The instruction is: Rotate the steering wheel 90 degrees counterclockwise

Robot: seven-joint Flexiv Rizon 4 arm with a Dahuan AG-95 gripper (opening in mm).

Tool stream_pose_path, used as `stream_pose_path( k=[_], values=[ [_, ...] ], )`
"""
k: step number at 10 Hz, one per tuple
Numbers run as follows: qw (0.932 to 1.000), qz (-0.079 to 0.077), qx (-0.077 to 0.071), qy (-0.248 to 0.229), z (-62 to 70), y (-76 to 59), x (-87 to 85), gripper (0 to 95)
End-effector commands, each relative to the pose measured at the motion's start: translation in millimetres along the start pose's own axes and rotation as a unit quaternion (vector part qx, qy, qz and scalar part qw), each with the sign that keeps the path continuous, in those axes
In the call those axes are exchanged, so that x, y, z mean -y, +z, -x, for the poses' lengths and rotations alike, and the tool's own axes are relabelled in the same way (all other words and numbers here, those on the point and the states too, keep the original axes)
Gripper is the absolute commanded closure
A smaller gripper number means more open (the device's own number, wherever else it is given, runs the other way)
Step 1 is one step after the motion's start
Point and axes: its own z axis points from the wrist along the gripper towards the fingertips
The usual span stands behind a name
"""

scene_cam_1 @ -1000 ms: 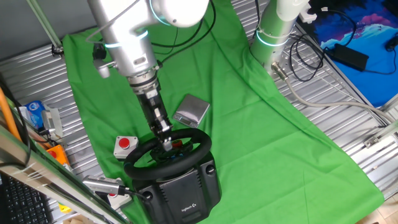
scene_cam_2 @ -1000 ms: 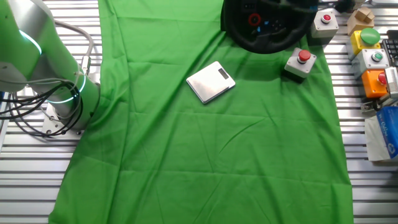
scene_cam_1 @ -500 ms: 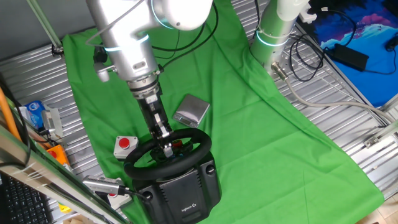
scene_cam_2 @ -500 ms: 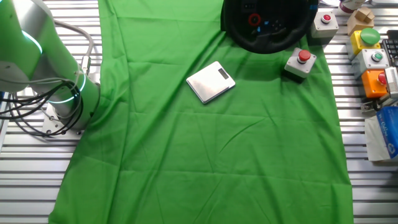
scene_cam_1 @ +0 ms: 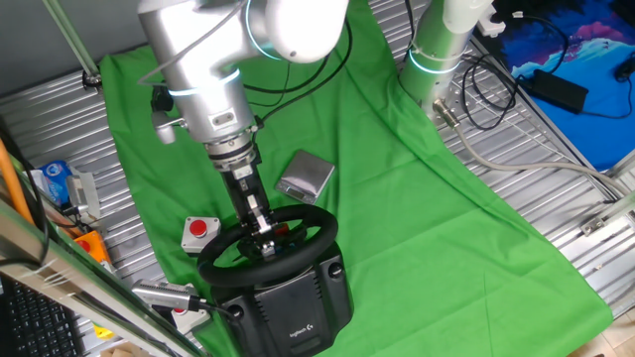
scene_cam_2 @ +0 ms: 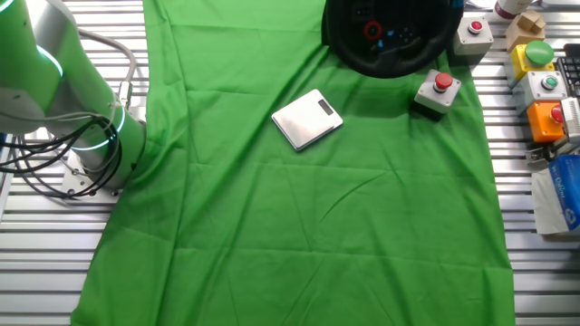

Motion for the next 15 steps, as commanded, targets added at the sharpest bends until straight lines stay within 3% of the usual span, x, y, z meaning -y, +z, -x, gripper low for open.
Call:
stream_pose_path(
  k=[1, 9, 15],
  values=[
    [1.0, 0.0, -0.002, -0.004, -2.3, 1.0, 1.1, 95.0],
    [0.9997, -0.001, -0.002, -0.023, -24.8, 5.2, 5.3, 95.0],
    [0.9986, -0.002, -0.002, -0.053, -52.5, 12.3, 14.3, 95.0]
  ],
)
